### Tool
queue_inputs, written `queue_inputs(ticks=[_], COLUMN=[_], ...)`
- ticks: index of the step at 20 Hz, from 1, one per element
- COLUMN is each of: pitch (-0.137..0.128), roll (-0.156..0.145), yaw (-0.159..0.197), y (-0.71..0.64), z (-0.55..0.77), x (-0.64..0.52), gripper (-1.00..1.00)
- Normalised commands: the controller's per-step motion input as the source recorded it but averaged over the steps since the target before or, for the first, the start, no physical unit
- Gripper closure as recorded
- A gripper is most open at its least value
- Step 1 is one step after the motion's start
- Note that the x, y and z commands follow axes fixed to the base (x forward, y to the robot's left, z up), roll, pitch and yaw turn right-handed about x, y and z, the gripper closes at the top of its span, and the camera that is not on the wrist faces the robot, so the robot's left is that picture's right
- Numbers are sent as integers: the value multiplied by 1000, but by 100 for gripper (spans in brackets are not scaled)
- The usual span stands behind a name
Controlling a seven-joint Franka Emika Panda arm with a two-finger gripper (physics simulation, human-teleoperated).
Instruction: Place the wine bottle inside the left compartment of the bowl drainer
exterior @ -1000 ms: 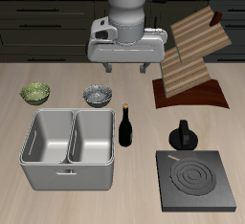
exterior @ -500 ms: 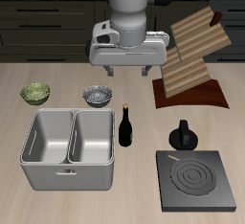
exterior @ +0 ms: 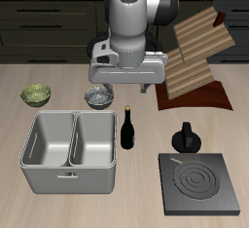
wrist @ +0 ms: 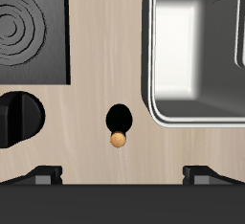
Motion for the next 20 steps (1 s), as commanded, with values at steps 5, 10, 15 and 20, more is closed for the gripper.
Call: queue_inputs(ticks=[5, 10, 15, 20], pitch=[29, -28, 12, 14], roll=[14, 2, 16, 24], yaw=[-5, -5, -20, 16], y=[55, 58, 80, 89], z=[-409, -92, -110, -203], x=[-1, -44, -25, 9], gripper=[-100, -100, -100, -100])
